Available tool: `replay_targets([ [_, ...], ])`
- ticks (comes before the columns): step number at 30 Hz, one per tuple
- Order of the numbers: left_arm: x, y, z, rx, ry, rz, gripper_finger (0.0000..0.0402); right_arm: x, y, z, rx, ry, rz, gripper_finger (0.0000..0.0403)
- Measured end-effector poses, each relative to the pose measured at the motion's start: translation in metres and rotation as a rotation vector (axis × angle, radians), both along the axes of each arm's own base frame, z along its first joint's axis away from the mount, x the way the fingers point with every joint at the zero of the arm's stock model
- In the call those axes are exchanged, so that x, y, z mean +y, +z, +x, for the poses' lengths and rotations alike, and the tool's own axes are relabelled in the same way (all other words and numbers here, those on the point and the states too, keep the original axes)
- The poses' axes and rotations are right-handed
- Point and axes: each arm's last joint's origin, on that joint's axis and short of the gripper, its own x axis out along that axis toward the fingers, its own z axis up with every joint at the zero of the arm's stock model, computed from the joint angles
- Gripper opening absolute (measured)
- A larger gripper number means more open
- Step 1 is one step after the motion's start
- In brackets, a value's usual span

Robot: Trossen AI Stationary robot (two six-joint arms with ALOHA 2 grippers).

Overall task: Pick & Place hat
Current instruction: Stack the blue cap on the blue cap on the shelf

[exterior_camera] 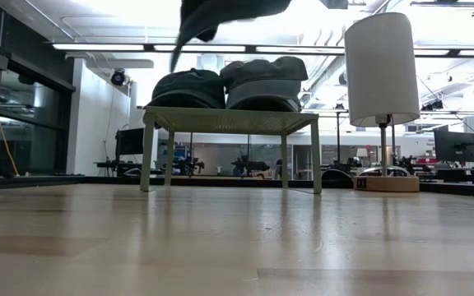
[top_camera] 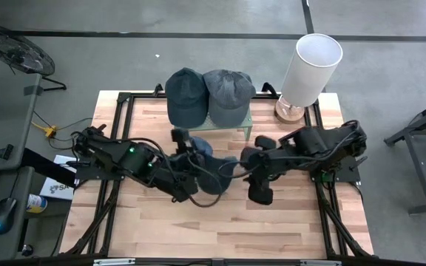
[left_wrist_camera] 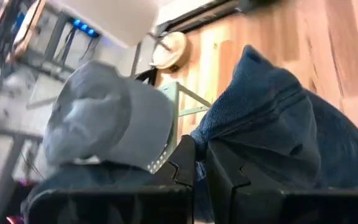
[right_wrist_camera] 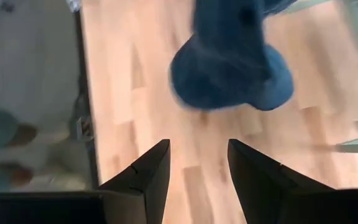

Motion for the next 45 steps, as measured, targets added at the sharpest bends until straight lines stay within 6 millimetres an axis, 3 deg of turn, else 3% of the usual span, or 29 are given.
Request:
replay_targets([
  [10, 0.022, 0.035, -0.028, -0.166, 0.200, -0.159, 0.0009, -0.012, 0.020, -0.021, -0.126, -0.138, -0.134, 0.0153],
  [30, 0.111, 0.072, -0.076, -0.167, 0.309, -0.191, 0.0009, -0.016, 0.020, -0.022, -0.142, -0.168, -0.247, 0.0153],
  [45, 0.177, 0.075, -0.088, -0.014, 0.358, -0.100, 0.0009, -0.017, 0.021, -0.022, -0.160, -0.215, -0.278, 0.0154],
])
